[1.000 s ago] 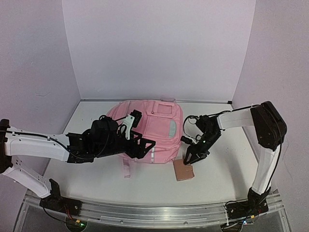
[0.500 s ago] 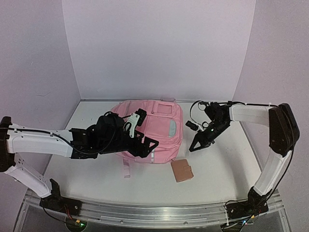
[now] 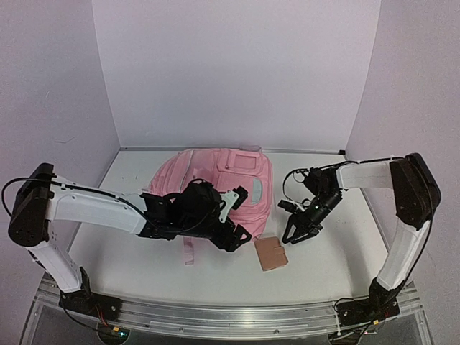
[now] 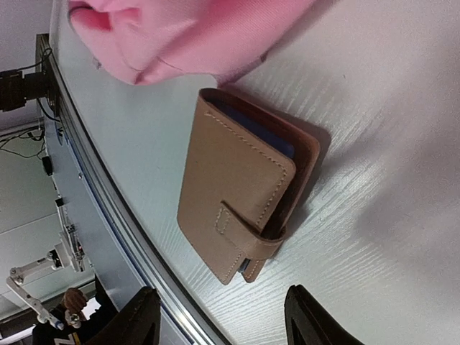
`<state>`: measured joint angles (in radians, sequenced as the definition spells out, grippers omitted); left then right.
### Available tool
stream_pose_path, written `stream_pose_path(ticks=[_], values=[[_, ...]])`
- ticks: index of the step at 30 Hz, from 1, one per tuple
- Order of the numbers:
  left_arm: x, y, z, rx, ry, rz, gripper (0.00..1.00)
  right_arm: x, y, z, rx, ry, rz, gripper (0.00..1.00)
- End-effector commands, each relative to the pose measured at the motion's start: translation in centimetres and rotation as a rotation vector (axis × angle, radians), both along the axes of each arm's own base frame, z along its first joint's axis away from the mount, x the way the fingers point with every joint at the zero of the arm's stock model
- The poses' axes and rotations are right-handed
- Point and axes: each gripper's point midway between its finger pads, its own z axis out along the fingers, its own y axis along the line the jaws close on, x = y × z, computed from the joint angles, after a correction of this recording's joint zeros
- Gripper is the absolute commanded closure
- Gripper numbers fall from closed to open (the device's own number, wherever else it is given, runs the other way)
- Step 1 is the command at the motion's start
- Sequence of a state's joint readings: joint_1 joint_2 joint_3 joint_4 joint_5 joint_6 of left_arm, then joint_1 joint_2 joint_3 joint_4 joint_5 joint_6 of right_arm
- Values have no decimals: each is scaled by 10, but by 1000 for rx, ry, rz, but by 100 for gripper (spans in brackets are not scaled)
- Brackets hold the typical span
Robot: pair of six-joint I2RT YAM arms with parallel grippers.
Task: Pack the student bag
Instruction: Pick up the personal item from the center of the board.
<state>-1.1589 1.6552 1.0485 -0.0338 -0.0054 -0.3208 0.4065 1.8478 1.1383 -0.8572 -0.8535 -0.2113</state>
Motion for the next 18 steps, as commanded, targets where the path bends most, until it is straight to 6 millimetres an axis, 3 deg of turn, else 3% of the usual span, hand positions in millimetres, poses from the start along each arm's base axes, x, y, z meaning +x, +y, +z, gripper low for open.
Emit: stream_pose_path(ticks=[1, 11, 18], values=[[-11, -22, -6, -12, 15, -90, 33, -15, 2, -19, -15, 165, -42, 41], [-20, -54, -69, 62, -18, -162, 56, -23, 11, -38, 55, 250, -64, 43], [-24, -78, -96, 73, -21, -200, 64, -26, 14, -47, 87, 259, -71, 46]])
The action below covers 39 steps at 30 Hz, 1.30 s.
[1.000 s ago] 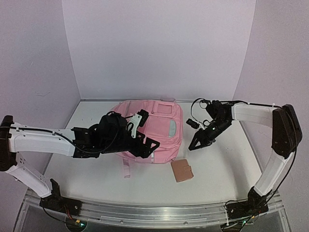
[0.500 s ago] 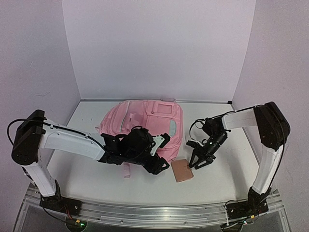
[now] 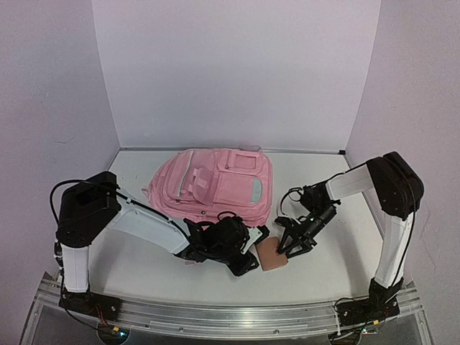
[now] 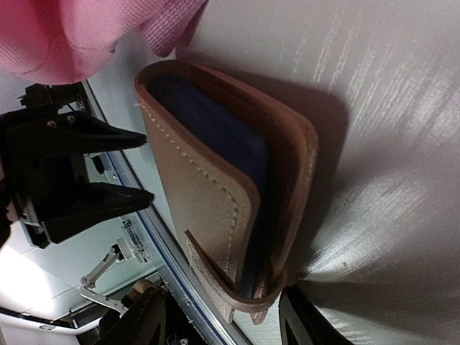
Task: Pack the student bag
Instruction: Pick up the personal item from the center of the board.
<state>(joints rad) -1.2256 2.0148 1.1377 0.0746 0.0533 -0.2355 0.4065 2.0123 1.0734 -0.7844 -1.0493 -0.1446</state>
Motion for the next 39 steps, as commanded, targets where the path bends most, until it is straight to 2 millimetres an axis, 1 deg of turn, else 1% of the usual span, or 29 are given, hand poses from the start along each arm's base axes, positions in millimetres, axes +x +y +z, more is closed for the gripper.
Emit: stream_pose_path(ticks=[1, 3, 7, 9, 11, 12, 13, 15, 16, 19, 20, 22, 23, 26, 27, 28, 30, 32, 34, 37, 39], values=[[2, -37, 15, -90, -47, -43, 64, -2, 1, -13, 4, -8, -3, 47], [-1, -43, 10, -87, -46, -56, 65, 0, 3, -13, 20, -9, -11, 47], [-2, -51, 5, -100, -44, -58, 67, 3, 6, -10, 37, -15, -22, 54], [-1, -51, 7, -117, -47, -49, 67, 4, 7, -6, 48, -23, -22, 65], [0, -48, 14, -137, -54, -35, 67, 5, 7, -1, 52, -50, -18, 86], [1, -47, 19, -150, -58, -28, 67, 7, 7, 3, 51, -67, -16, 93], [1, -44, 24, -157, -60, -19, 65, 10, 7, 7, 51, -93, -11, 98], [0, -38, 43, -179, -55, 3, 56, 17, 7, 24, 62, -171, -1, 100], [0, -34, 52, -188, -50, 16, 49, 20, 7, 33, 67, -220, 9, 100], [1, -21, 78, -206, -34, 71, 33, 34, 6, 69, 78, -397, 49, 100], [4, -14, 87, -211, -40, 106, 29, 38, 3, 82, 73, -468, 69, 100], [9, -3, 110, -261, -56, 159, 22, 47, 0, 107, 61, -607, 98, 100], [11, 6, 124, -298, -59, 194, 17, 52, -4, 119, 44, -694, 121, 100], [26, 32, 161, -396, -75, 325, 5, 76, -16, 154, -28, -956, 184, 100], [33, 41, 170, -418, -71, 373, 3, 85, -20, 166, -56, -1048, 215, 100], [39, 49, 185, -449, -67, 413, 1, 94, -24, 182, -85, -1145, 234, 100], [54, 66, 204, -488, -56, 519, 0, 114, -30, 203, -150, -1283, 248, 100], [66, 77, 222, -535, -30, 593, 0, 130, -34, 223, -195, -1389, 256, 100], [73, 83, 239, -607, 21, 635, 0, 141, -36, 238, -235, -1473, 257, 100], [80, 88, 260, -714, 78, 665, 0, 157, -36, 256, -320, -1585, 263, 100], [84, 89, 275, -799, 115, 681, 0, 164, -36, 267, -378, -1650, 269, 100]])
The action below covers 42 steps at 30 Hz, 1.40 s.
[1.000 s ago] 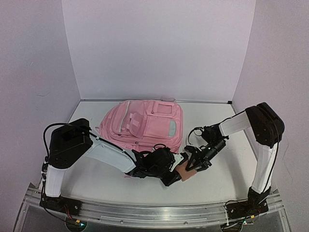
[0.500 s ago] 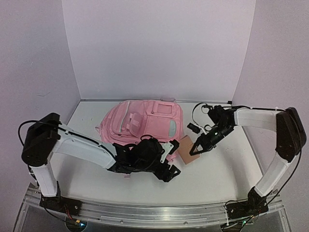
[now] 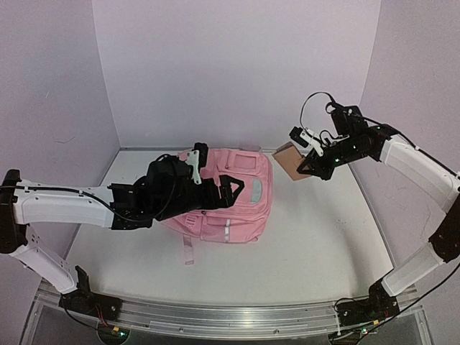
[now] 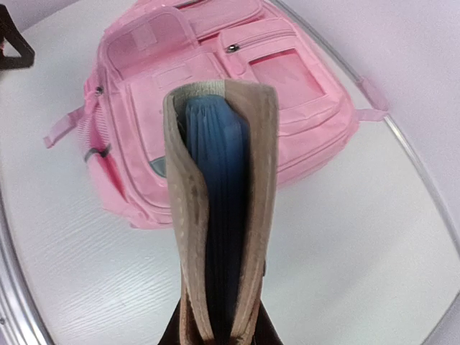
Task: Pack the student bag
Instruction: Pick up the personal item from the center of the board.
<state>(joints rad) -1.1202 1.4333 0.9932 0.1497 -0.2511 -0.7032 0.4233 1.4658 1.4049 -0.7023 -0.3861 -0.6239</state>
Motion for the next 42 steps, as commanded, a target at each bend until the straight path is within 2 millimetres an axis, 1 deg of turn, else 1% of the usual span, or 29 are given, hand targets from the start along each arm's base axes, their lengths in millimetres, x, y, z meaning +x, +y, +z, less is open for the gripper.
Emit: stream_pose_path(ticks=[1, 4, 6, 9, 12, 13, 16, 17, 18, 21, 23, 26, 28, 32, 35, 38, 42], values=[[10, 6, 49, -254, 62, 62, 0, 28, 0, 49, -110, -288, -38, 100], [19, 3, 61, -370, 106, 59, 2, 29, 6, 58, -129, -341, -48, 100], [24, -3, 64, -419, 141, 50, 3, 25, 13, 58, -146, -361, -34, 100], [32, -11, 63, -501, 217, 43, 4, 24, 20, 58, -153, -379, -30, 100], [42, -13, 61, -652, 319, 2, 6, 23, 25, 60, -156, -392, -24, 100], [45, -13, 54, -697, 357, -15, 7, 21, 28, 61, -159, -398, -14, 100], [51, -18, 60, -848, 426, -117, 16, 17, 34, 62, -167, -412, 8, 100], [54, -25, 55, -862, 449, -145, 17, 15, 36, 62, -173, -417, 21, 100], [56, -31, 54, -884, 464, -170, 19, 14, 38, 62, -180, -421, 34, 100], [58, -43, 53, -913, 485, -219, 22, 9, 44, 58, -204, -434, 66, 100], [60, -47, 53, -923, 486, -235, 22, 5, 47, 57, -214, -440, 88, 100], [62, -52, 53, -918, 490, -240, 22, 4, 46, 52, -247, -450, 93, 100], [62, -54, 55, -915, 492, -250, 20, 2, 47, 48, -261, -451, 107, 100], [62, -57, 52, -941, 515, -265, 13, 1, 50, 45, -269, -452, 116, 100], [62, -62, 51, -967, 535, -294, 12, 0, 51, 42, -279, -455, 125, 100], [64, -72, 47, -967, 556, -324, 13, -2, 55, 40, -287, -458, 138, 100], [64, -79, 47, -978, 563, -354, 17, -5, 59, 38, -301, -466, 155, 100]])
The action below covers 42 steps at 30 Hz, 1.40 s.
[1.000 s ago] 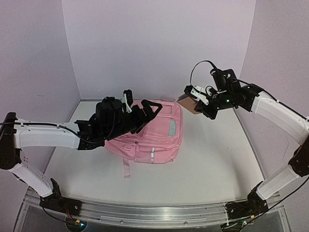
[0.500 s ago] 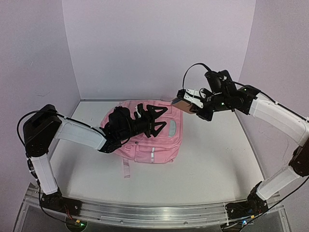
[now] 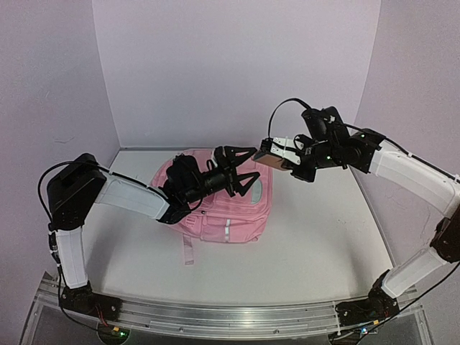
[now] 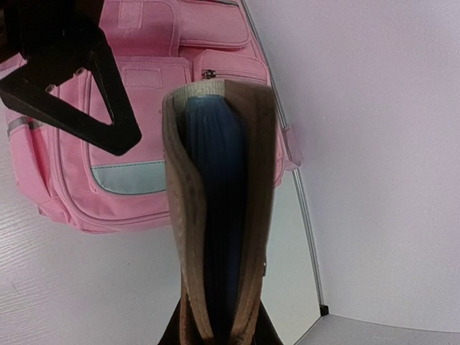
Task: Pack the student bag
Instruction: Pick up the personal item from the center of the board.
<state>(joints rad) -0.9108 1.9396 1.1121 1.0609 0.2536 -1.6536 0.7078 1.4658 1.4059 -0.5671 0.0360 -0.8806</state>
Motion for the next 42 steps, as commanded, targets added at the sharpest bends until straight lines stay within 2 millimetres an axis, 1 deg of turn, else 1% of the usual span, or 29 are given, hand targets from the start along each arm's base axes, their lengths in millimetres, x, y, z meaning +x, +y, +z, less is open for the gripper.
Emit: stream_pose_path(ticks=[1, 4, 8, 11, 14, 17, 20, 23, 27, 31, 33, 35, 38, 41, 42], values=[[-5, -8, 26, -89, -40, -60, 18, 0, 8, 18, 18, -78, 20, 99], [-4, -9, 24, -88, -35, -55, 20, -2, 10, 13, -4, -82, 29, 97], [-4, -8, 23, -104, -33, -52, 20, -4, 11, 5, -30, -85, 34, 98], [-4, -2, 22, -137, -26, -39, 19, -3, 10, 6, -24, -88, 24, 100], [-4, 1, 22, -138, -30, -28, 19, -3, 10, 6, -23, -88, 18, 100], [-5, -1, 21, -103, -41, -19, 19, -4, 11, 5, -18, -83, 18, 100], [-5, -7, 24, -102, -52, -35, 19, -5, 13, 4, -16, -81, 20, 98], [-6, -13, 22, -104, -50, -49, 25, -8, 16, 4, -17, -80, 26, 94], [-5, -15, 17, -102, -43, -54, 39, -10, 18, 3, -16, -78, 31, 88], [-4, -17, 13, -94, -39, -56, 48, -13, 19, -1, -26, -72, 38, 82], [-4, -18, 13, -95, -40, -58, 54, -14, 19, -2, -32, -73, 42, 79], [-4, -18, 13, -96, -40, -61, 58, -15, 19, -3, -40, -76, 47, 77], [-4, -19, 13, -97, -38, -66, 60, -17, 19, -5, -59, -82, 55, 78], [-5, -21, 13, -99, -39, -79, 52, -18, 19, -7, -76, -89, 62, 79], [-5, -23, 12, -97, -38, -83, 51, -18, 19, -6, -77, -92, 63, 80]])
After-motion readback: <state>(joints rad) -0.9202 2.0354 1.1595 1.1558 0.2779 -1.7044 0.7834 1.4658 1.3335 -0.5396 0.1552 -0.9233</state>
